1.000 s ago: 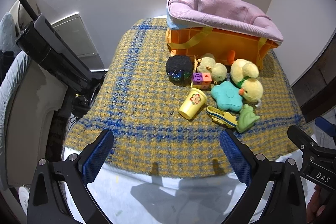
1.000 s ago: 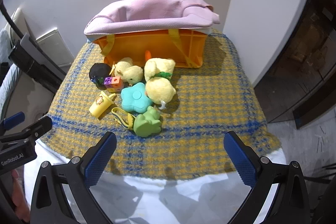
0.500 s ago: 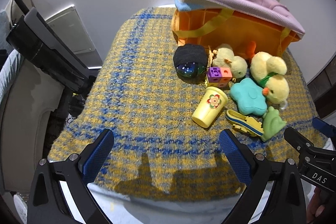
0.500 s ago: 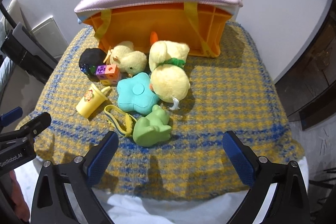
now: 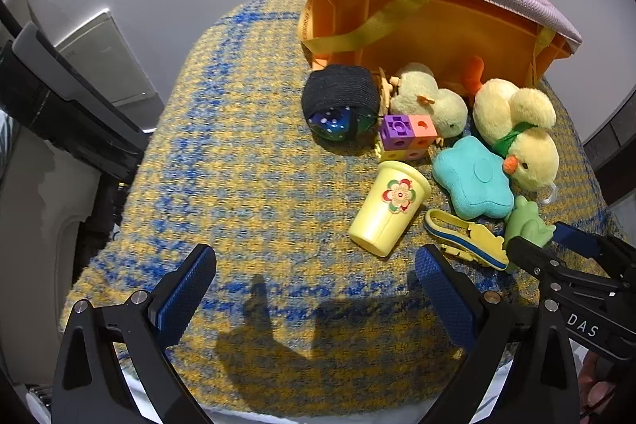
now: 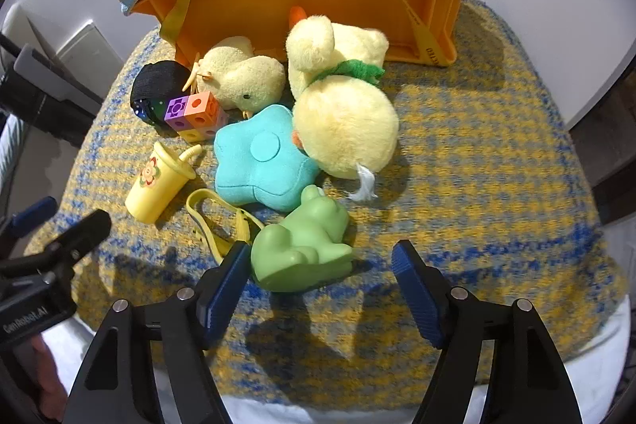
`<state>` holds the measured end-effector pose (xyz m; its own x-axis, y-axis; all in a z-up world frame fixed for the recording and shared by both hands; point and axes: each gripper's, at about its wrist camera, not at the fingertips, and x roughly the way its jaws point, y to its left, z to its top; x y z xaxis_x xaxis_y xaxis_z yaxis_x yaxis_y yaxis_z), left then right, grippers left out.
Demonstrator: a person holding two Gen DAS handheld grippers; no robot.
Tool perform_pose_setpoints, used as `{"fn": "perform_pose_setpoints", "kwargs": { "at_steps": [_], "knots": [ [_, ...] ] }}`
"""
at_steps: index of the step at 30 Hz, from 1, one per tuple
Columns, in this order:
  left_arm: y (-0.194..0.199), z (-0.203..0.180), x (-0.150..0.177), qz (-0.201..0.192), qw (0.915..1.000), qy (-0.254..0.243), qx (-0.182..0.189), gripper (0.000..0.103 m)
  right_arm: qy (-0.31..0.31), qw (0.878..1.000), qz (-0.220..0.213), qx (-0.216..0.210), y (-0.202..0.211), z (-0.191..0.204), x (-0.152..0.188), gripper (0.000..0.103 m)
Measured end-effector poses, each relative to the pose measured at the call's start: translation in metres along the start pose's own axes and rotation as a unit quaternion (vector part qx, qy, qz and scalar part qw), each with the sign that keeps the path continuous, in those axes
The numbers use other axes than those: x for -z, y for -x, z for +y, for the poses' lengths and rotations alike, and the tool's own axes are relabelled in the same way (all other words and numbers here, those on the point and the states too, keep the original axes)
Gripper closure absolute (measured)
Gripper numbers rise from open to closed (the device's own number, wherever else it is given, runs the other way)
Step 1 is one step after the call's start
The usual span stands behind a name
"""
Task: Organize objects
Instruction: 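Grasp the yellow flower cup with the left tool while the right tool grasps the green frog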
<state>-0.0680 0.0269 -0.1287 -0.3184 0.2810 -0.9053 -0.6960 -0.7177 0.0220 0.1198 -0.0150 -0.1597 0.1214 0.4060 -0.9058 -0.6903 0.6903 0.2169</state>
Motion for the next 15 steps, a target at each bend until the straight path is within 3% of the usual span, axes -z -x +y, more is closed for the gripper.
{"fn": "perform_pose_setpoints", "kwargs": {
  "at_steps": [1,3,11,14,15],
  "knots": [
    [-0.002,-0.002,0.000,0.001,1.0000,-0.003,0.002,0.001,0.001,1.000,0.000,-0.009,-0.001,0.000,0.000,0.046],
    [-0.007,-0.006,-0.002,0.005,0.9999,-0.009,0.004,0.001,0.001,1.000,0.003,-0.020,-0.003,0.000,-0.001,0.051],
    [-0.022,-0.024,-0.009,0.010,0.9992,-0.024,0.030,0.001,-0.015,1.000,-0.016,-0.016,0.010,-0.015,0.001,0.051],
    [-0.030,-0.031,-0.014,0.015,0.9984,-0.034,0.043,0.013,-0.033,0.999,-0.029,0.002,0.016,-0.020,-0.001,0.051],
    [-0.032,-0.032,-0.015,0.017,0.9983,-0.037,0.043,0.023,-0.035,0.999,-0.030,0.006,0.018,-0.022,-0.001,0.051]
  ]
}}
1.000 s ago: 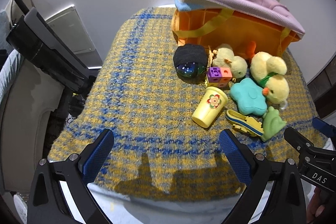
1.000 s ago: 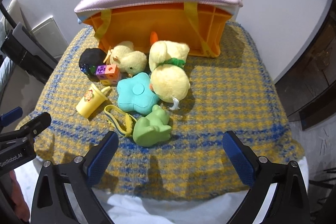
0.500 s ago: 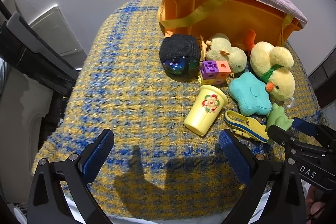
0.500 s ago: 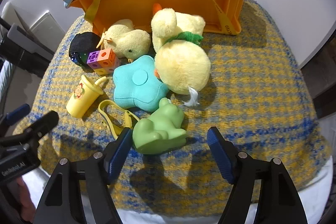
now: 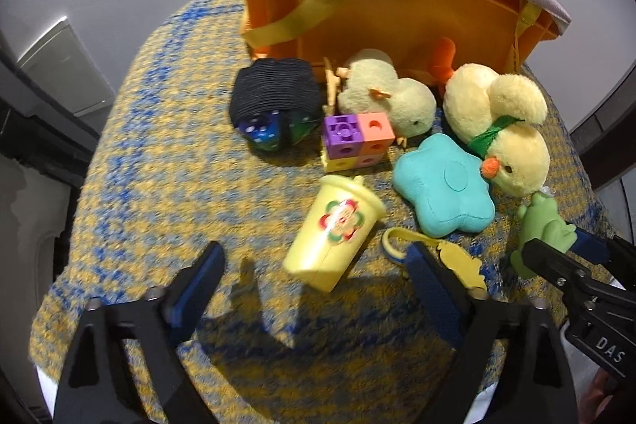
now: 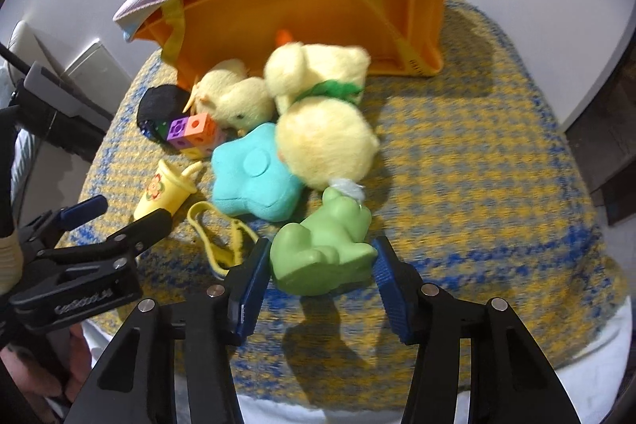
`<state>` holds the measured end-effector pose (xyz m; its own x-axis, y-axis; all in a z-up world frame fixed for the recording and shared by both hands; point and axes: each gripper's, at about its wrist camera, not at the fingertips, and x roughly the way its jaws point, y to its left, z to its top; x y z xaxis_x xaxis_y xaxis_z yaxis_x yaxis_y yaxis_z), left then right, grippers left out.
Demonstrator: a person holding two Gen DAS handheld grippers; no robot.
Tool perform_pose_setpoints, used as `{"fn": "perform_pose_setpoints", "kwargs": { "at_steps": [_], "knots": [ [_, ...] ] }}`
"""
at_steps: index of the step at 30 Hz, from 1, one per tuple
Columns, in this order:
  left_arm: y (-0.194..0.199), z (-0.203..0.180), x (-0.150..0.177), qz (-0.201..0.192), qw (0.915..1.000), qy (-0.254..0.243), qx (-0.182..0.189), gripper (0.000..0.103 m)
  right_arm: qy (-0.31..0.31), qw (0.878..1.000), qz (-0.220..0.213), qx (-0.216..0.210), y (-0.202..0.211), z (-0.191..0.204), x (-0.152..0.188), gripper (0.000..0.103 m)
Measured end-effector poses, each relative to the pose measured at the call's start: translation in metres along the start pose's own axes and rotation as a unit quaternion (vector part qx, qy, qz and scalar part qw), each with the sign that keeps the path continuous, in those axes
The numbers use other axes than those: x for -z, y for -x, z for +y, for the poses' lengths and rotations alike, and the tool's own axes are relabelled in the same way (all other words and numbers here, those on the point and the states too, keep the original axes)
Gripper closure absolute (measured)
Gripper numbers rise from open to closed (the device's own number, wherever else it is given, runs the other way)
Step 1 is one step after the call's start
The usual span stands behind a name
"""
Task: Organize objects
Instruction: 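Grasp the yellow flower cup with the left tool while the right tool grasps the green frog, then lift the cup with the left tool while the right tool carries the frog over the basket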
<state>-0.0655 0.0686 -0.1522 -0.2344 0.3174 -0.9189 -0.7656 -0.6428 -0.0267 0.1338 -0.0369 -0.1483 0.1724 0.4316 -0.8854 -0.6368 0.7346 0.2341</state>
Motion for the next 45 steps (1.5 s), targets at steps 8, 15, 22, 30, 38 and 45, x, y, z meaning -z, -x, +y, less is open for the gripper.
{"fn": "perform_pose_setpoints", "kwargs": {
  "at_steps": [8,15,22,30,38,45],
  "knots": [
    [-0.018,-0.002,-0.005,0.020,0.9997,-0.007,0.012,0.048,-0.010,1.000,0.005,0.004,-0.004,-0.005,-0.001,0.051],
    [-0.019,-0.005,0.001,0.023,0.9994,-0.009,0.024,0.068,-0.013,1.000,0.000,0.009,-0.001,-0.006,-0.001,0.051],
    [0.006,-0.007,0.008,-0.002,0.9997,-0.014,0.020,0.070,-0.010,1.000,-0.016,0.006,0.014,-0.001,0.000,0.051],
    [0.042,-0.014,0.015,-0.029,0.9992,-0.021,0.016,0.070,-0.007,0.999,-0.047,0.001,0.044,0.005,-0.002,0.051],
    [0.080,-0.009,0.011,-0.058,0.9978,-0.027,0.017,0.070,-0.002,0.997,-0.081,-0.005,0.073,0.008,-0.011,0.051],
    [0.106,-0.013,-0.008,-0.087,0.9955,-0.034,0.018,0.070,0.003,0.994,-0.110,-0.005,0.095,0.007,-0.029,0.051]
  ]
}}
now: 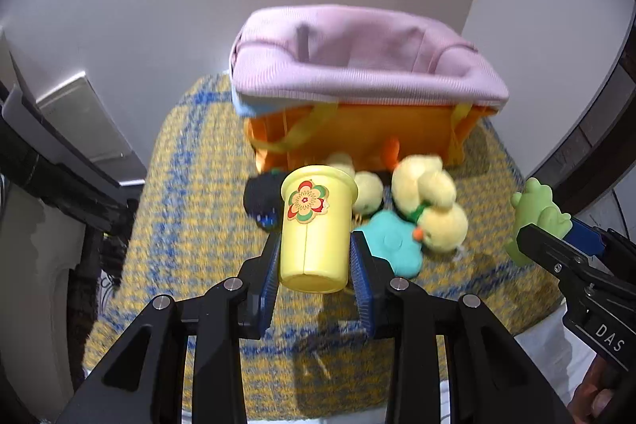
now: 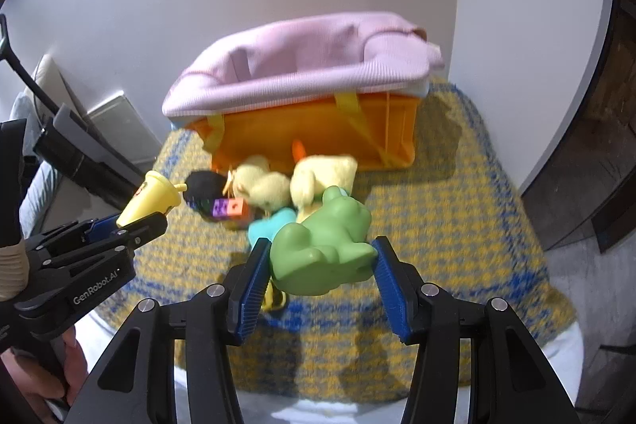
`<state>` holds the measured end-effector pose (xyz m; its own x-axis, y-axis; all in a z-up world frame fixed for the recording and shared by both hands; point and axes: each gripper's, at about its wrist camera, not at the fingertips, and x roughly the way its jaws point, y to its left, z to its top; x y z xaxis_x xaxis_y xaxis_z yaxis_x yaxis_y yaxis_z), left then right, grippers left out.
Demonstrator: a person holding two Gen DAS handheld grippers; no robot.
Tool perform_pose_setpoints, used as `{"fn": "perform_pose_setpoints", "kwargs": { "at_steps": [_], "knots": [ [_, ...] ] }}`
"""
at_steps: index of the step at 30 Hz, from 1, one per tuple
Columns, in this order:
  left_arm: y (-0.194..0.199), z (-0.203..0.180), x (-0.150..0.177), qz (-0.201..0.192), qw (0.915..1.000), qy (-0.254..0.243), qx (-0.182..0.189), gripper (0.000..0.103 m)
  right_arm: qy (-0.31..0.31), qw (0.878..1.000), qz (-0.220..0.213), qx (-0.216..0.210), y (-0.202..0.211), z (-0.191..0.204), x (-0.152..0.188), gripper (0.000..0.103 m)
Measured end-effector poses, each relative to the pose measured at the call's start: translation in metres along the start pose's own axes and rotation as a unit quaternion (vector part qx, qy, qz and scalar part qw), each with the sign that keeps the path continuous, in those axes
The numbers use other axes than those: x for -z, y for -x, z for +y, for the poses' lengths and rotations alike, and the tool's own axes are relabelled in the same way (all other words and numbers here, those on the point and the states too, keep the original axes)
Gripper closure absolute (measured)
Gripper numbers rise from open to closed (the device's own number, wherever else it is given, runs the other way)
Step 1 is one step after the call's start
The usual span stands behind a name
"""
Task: Organize objects
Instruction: 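Lift the cup with the left tool while the right tool carries the frog over the basket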
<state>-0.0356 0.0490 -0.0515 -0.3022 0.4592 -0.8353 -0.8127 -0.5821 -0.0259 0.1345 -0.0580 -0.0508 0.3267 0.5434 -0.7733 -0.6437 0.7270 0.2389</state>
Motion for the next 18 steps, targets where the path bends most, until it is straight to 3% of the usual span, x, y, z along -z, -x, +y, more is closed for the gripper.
{"fn": "perform_pose_setpoints", "kwargs": {
  "at_steps": [8,18],
  "knots": [
    [0.024,-0.005,-0.041,-0.041,0.9991,-0.010,0.000,0.070,0.013,0.999,-0.045,0.003,0.019,0.001,-0.043,0.051],
    [0.022,-0.007,-0.090,-0.065,0.9978,-0.006,0.000,0.070,0.021,0.996,-0.083,0.016,0.019,-0.009,-0.095,0.051]
  ]
}}
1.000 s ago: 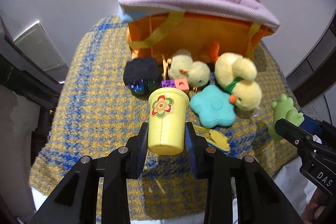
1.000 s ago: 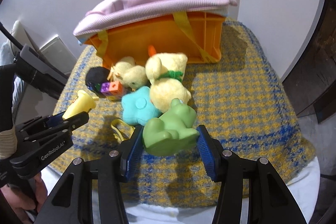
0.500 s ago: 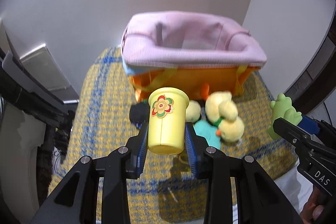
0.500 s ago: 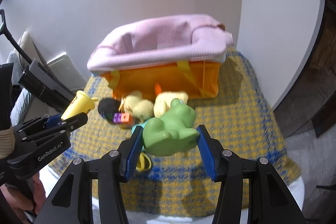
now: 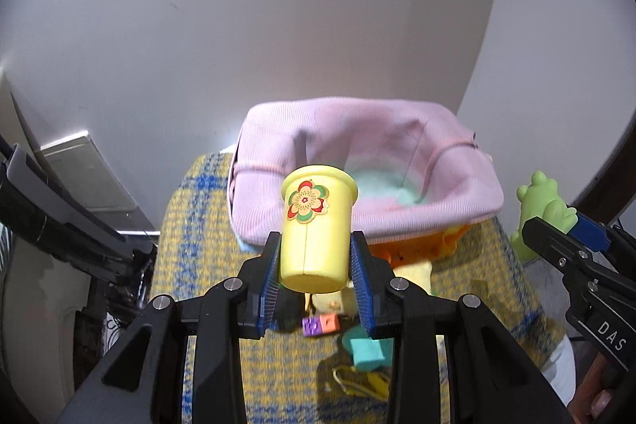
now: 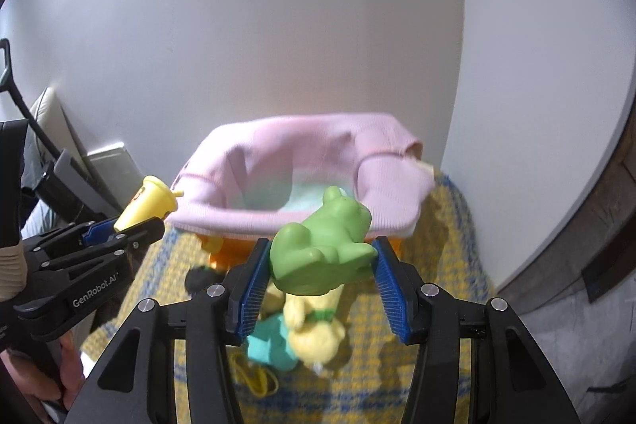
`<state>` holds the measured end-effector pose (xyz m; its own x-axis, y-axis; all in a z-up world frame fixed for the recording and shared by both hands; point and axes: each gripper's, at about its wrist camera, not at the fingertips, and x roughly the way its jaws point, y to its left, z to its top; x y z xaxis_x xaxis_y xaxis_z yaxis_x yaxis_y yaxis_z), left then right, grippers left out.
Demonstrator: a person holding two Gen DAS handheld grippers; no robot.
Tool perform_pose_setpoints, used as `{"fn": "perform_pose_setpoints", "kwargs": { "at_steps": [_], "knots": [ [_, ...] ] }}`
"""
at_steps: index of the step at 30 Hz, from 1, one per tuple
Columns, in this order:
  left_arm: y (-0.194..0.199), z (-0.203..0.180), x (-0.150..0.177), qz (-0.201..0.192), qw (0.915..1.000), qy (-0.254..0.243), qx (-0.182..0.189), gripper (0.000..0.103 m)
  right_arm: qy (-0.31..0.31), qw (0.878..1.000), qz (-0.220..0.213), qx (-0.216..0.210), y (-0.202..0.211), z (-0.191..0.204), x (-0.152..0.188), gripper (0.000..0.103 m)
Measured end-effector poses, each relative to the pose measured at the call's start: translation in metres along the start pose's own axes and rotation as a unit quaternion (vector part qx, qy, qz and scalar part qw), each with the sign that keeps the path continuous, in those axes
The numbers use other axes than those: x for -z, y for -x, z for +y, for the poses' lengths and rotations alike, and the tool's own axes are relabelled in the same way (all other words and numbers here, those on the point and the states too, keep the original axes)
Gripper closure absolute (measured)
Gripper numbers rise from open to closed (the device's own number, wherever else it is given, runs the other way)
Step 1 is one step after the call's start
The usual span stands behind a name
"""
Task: Organize objects
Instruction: 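Lift the cup with the left tool while the right tool carries the frog over the basket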
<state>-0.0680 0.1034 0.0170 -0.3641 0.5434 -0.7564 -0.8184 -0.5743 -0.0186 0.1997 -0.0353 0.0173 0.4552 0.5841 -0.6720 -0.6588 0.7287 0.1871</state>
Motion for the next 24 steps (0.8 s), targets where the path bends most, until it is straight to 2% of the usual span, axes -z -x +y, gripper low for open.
{"fn": "perform_pose_setpoints", "kwargs": {
  "at_steps": [10,24],
  "knots": [
    [-0.029,-0.010,-0.031,0.000,1.0000,0.001,0.000,0.070,-0.005,1.000,-0.008,0.014,-0.028,-0.007,-0.042,0.051],
    [-0.065,-0.013,-0.052,0.011,0.9999,0.006,-0.011,0.070,-0.011,1.000,0.005,0.020,-0.075,-0.003,-0.067,0.051]
  ]
}}
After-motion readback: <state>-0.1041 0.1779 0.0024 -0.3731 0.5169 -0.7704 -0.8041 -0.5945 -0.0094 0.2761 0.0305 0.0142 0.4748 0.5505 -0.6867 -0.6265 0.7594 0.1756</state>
